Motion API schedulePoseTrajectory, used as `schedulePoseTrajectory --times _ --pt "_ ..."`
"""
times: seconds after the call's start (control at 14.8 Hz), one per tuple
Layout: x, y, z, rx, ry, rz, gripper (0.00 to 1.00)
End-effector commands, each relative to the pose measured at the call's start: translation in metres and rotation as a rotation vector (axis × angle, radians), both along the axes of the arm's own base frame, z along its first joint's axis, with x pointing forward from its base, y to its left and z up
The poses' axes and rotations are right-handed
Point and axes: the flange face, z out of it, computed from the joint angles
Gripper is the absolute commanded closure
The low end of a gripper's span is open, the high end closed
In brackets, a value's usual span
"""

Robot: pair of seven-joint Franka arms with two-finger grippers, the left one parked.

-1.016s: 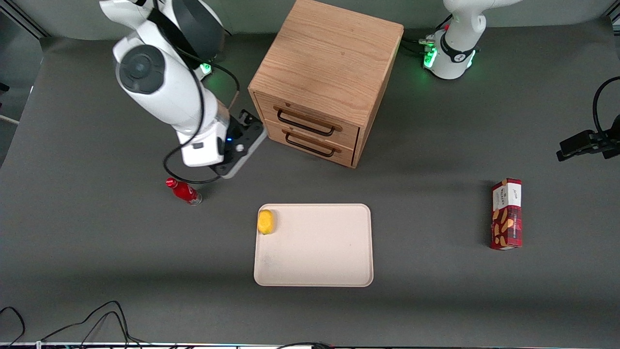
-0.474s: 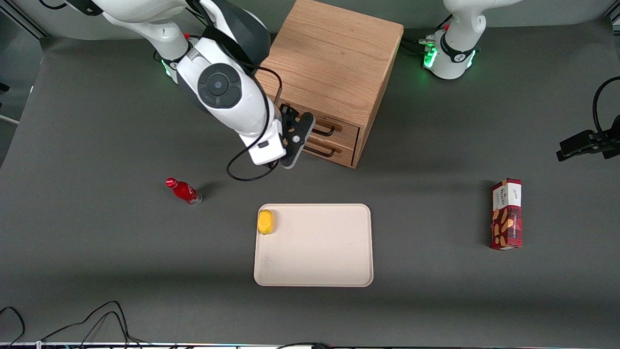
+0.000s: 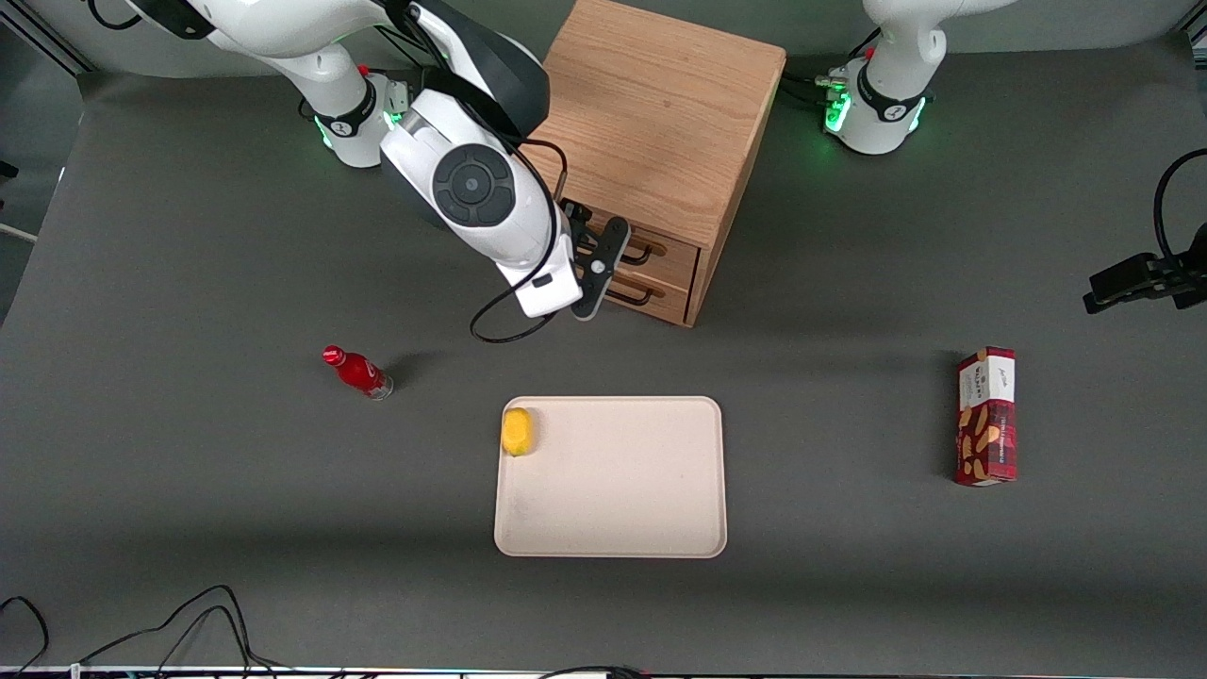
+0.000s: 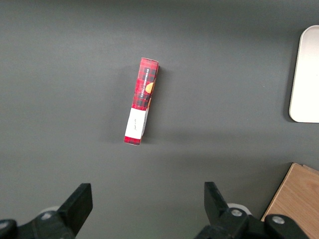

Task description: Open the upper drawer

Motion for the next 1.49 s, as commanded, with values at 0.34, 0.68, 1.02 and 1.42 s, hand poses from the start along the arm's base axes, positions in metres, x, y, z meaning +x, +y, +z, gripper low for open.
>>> schedulePoseTrajectory --times 0.34,0.68,1.02,1.42 --pt "-0.01 0.006 -0.014 -0.003 0.015 0.042 0.0" --pt "-0.009 0.009 -0.025 0.017 0.023 0.031 0.0" --pt "-0.005 0.011 -0.032 0.035 0.021 0.021 0.0" --pt "0.005 0.007 -0.046 0.048 0.029 0.013 0.0"
